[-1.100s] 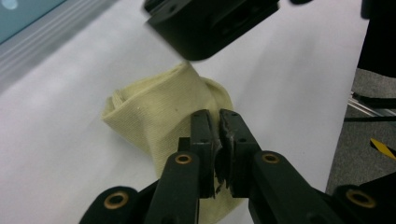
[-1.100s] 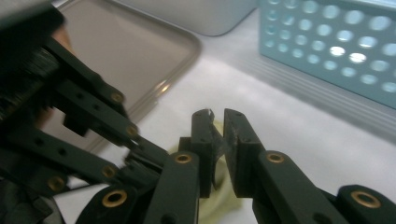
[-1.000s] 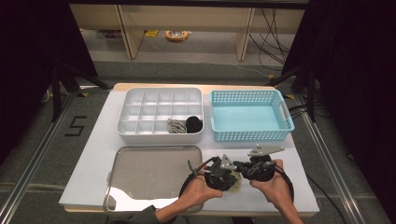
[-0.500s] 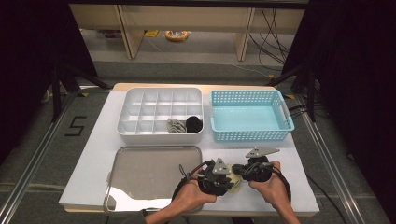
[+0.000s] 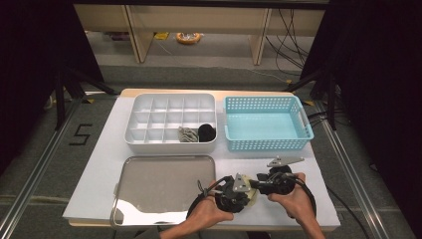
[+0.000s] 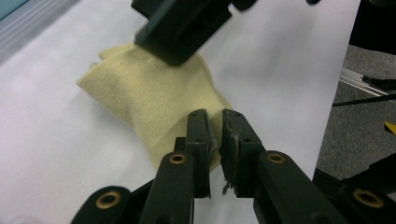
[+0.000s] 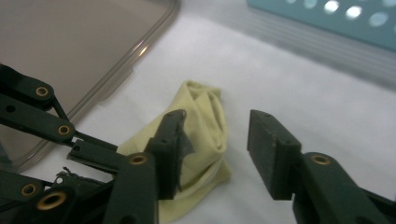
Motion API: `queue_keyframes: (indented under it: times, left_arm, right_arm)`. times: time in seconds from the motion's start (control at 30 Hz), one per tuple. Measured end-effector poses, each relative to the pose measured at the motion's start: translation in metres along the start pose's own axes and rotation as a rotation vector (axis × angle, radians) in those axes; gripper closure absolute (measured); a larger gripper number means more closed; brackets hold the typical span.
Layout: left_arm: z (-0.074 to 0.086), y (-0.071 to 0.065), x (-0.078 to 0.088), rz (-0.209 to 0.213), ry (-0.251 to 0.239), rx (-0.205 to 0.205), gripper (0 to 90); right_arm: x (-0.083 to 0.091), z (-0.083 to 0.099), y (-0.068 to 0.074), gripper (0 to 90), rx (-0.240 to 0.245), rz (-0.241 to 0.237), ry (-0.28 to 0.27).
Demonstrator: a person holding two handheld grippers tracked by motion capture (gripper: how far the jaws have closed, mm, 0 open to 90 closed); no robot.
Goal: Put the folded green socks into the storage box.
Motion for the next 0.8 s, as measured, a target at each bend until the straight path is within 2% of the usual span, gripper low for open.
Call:
queue_keyframes:
  times: [0.03,0.07,0.1,0.13,0.17,0.2,0.23,0.27,0.3,0.33,0.37,0.47,0.5,0.6,0.67,0.7,0.73,0.77,0.8]
  left_arm:
    - [0.000,0.000,0.000,0.000,0.000,0.000,79.6]
    - [0.000,-0.001,0.000,0.001,0.003,-0.006,79.2]
    - [0.000,-0.003,-0.001,0.001,-0.014,0.010,78.7]
    - [0.000,-0.003,-0.001,0.001,-0.023,0.014,78.2]
    - [0.000,-0.003,-0.001,0.001,-0.019,0.009,78.0]
    - [0.000,-0.003,-0.001,0.001,-0.018,0.014,77.6]
    - [0.000,-0.002,0.002,-0.001,0.005,-0.013,77.1]
    - [0.000,-0.005,0.001,0.004,-0.021,0.015,76.6]
    - [0.002,-0.005,0.004,0.016,-0.006,0.008,76.0]
    - [0.003,-0.008,0.005,0.027,-0.024,0.031,75.0]
    - [0.005,-0.008,0.010,0.029,-0.003,-0.008,74.7]
    - [0.014,-0.008,0.024,0.033,-0.025,0.023,72.0]
    - [0.016,-0.006,0.029,0.034,-0.027,0.026,71.2]
    - [0.023,0.001,0.041,0.027,-0.059,0.065,68.5]
    - [0.028,0.010,0.051,0.013,-0.054,0.060,67.1]
    - [0.030,0.014,0.055,0.006,-0.061,0.071,66.3]
    - [0.033,0.018,0.060,0.008,-0.070,0.091,65.4]
    - [0.034,0.022,0.064,0.001,-0.069,0.079,64.3]
    - [0.037,0.026,0.067,-0.002,-0.085,0.107,63.6]
  right_arm:
    - [-0.002,0.000,0.000,52.3,0.003,-0.012,0.014]
    - [-0.007,0.000,0.000,50.9,-0.021,0.005,-0.011]
    - [-0.007,0.001,0.000,49.8,-0.014,-0.027,0.030]
    - [-0.012,0.001,0.004,49.2,-0.065,-0.060,0.033]
    - [-0.014,0.002,0.001,47.5,-0.037,-0.050,0.035]
    - [-0.018,0.002,0.000,46.7,-0.048,-0.043,0.045]
    - [-0.019,0.003,0.000,46.7,-0.057,-0.051,0.077]
    - [-0.023,0.004,-0.003,46.3,-0.061,-0.050,0.053]
    - [-0.023,0.004,-0.003,46.3,-0.076,-0.047,0.059]
    - [-0.024,0.005,-0.003,46.3,-0.084,-0.066,0.054]
    - [-0.023,0.005,-0.001,46.2,-0.112,-0.074,0.077]
    - [-0.024,0.005,-0.002,46.6,-0.092,-0.073,0.061]
    - [-0.027,0.005,-0.003,46.7,-0.093,-0.061,0.046]
    - [-0.024,0.004,-0.003,47.1,-0.081,-0.071,0.096]
    - [-0.026,0.003,-0.003,48.4,-0.079,-0.080,0.073]
    - [-0.027,0.003,-0.003,49.8,-0.084,-0.087,0.087]
    - [-0.026,0.003,-0.003,53.6,-0.073,-0.098,0.100]
    - [-0.028,0.003,-0.001,57.4,-0.067,-0.140,0.091]
    - [-0.029,0.003,0.000,58.1,-0.074,-0.146,0.080]
Point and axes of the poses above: each handheld gripper's, and its own axes: x roughly backward along the jaws, z roughly out of its underside, y roughly to its left, the point moved 4 cm from there along -x, roughly forward along the jaws, and after that the axes turned 10 degrees about x, right-handed, at the moved point
